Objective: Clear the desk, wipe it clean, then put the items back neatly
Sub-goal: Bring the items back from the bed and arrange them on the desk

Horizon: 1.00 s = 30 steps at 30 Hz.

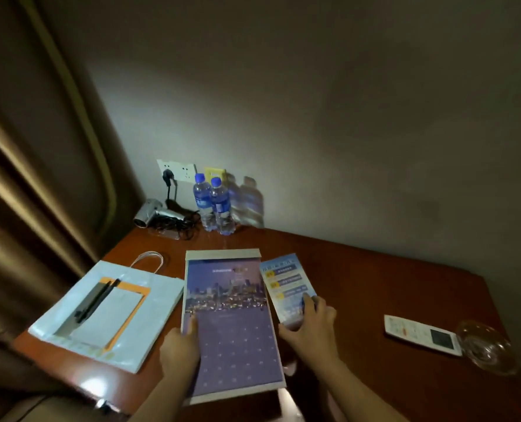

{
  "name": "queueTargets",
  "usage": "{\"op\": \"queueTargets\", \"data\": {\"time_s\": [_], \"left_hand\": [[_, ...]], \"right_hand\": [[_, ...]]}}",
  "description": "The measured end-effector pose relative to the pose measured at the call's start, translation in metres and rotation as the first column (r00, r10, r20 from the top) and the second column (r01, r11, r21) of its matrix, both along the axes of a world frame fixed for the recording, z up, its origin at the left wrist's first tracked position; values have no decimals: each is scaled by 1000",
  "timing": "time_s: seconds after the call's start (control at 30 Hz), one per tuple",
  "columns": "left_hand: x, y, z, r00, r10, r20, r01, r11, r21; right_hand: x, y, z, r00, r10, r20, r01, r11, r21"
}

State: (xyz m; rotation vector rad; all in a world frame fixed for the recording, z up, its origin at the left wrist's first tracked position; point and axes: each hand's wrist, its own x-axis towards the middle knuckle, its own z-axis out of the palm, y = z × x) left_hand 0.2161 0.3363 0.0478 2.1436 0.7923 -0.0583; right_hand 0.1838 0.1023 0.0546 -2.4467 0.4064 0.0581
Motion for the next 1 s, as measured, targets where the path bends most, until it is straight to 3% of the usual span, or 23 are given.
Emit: {"op": "queueTargets", "data": {"time_s": [0.27, 0.5, 1.0], "left_hand": [[82, -13, -32, 989, -86, -119, 92, 995, 39], [151, -28, -51, 946, -280, -166, 296, 952, 80], [244, -31, -91, 833, -479, -276, 494, 869, -17]], "right_hand": [[64, -17, -34, 982, -110, -152, 104, 994, -43], [92, -21, -55, 931, -277, -239, 265, 961, -84], [136, -2, -80, 811, -491, -318, 452, 871, -191]]}}
